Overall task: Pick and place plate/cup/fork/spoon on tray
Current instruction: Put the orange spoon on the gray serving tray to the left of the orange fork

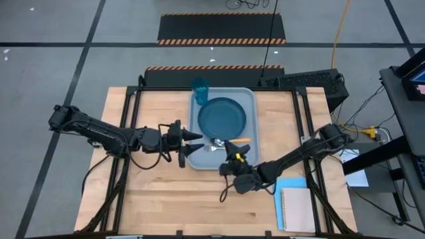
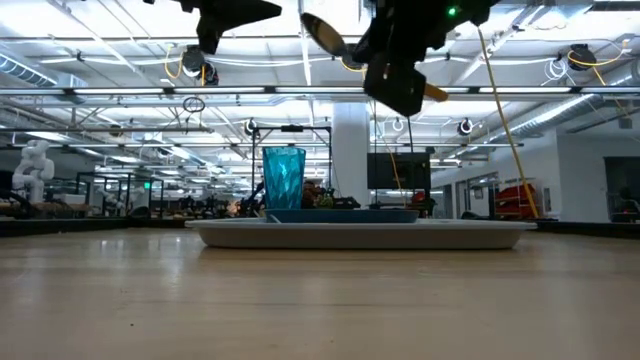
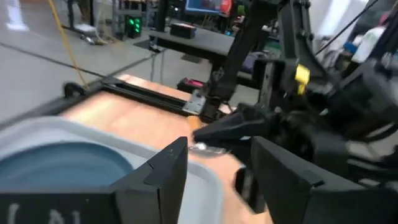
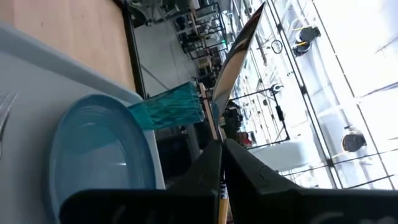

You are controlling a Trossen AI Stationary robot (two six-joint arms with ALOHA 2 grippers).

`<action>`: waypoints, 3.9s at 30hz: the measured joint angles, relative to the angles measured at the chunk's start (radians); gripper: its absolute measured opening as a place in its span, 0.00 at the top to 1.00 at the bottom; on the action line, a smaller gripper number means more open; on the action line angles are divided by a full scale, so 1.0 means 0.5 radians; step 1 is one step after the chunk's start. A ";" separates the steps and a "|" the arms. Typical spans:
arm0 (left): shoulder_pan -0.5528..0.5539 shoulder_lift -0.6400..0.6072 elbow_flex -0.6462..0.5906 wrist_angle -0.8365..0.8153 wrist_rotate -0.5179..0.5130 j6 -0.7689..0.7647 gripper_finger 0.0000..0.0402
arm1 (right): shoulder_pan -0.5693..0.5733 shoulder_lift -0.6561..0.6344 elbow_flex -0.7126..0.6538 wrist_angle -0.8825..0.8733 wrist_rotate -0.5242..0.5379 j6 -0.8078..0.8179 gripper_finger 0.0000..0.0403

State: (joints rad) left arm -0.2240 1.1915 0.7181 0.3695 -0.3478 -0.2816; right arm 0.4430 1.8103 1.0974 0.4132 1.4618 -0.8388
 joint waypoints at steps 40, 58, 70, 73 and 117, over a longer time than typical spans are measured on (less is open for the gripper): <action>0.022 0.000 0.000 -0.118 -0.208 -1.148 0.19 | -0.049 0.028 0.043 0.169 0.003 0.046 1.00; 0.185 0.339 -0.001 -0.036 0.068 -1.365 0.25 | -0.152 0.268 0.041 -0.018 0.054 -0.061 1.00; 0.286 0.452 -0.001 0.000 0.083 -1.446 0.59 | -0.156 0.265 0.042 -0.016 0.061 -0.084 1.00; 0.287 0.452 -0.001 0.001 0.083 -1.398 0.66 | -0.155 0.265 0.042 -0.017 0.059 -0.085 1.00; 0.326 0.450 0.000 0.146 0.242 -0.602 0.99 | -0.077 -0.064 0.042 -0.352 -0.334 0.510 0.53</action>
State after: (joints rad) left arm -0.0608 1.4166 0.7181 0.4427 -0.2267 -0.5825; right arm 0.4044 1.7785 1.1183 0.2372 1.2950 -0.5836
